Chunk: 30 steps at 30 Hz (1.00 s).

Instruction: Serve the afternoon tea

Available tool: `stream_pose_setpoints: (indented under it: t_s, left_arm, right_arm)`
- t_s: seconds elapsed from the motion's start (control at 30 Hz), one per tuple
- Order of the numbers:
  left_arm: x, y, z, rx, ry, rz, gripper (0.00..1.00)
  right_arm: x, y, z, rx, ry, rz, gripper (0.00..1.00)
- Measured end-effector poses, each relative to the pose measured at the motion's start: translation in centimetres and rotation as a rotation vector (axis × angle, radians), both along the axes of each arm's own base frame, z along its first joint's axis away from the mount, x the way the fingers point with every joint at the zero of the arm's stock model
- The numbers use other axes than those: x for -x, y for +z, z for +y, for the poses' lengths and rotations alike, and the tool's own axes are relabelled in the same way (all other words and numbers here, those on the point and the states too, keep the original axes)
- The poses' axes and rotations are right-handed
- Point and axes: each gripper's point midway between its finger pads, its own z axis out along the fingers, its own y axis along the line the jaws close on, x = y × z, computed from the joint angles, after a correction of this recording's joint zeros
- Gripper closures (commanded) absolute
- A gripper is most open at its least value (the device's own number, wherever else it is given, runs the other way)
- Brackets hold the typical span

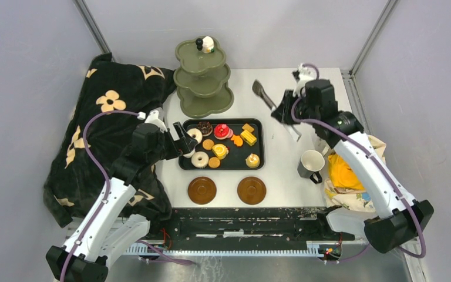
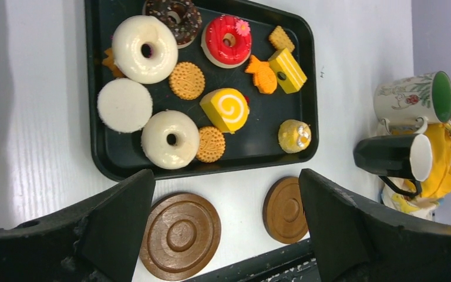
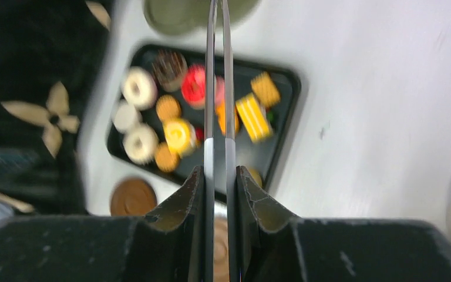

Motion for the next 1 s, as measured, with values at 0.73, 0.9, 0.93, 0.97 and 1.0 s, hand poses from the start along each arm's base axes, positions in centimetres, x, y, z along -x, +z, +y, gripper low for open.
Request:
stream_pose_setpoints:
  t_s: [0.73, 0.9, 0.93, 0.97, 1.0]
  left_arm:
    - [0.8, 0.3, 0.4, 0.050, 0.052, 0.010, 0.01]
    - [0.9, 0.7, 0.4, 0.056, 0.051, -0.005, 0.01]
    - [1.0, 0.7, 0.4, 0.056, 0.051, -0.005, 0.01]
    - [1.0, 0.7, 0.4, 0.057, 0.050, -0.006, 0.01]
    - [0.9, 0.7, 0.4, 0.057, 0.050, -0.005, 0.01]
  right_arm:
    - [8.0, -14.6, -0.7, 0.381, 0.180, 0.376, 0.58]
    - [7.4, -14.1, -1.2, 0.417, 0.175, 0.348, 0.58]
    - [7.2, -13.9, -1.1, 0.421, 0.178, 0.341, 0.58]
    - [7.0, -13.8, -1.0, 0.424, 0.182, 0.337, 0.58]
    - [6.8, -13.8, -1.0, 0.429, 0.187, 0.332, 0.58]
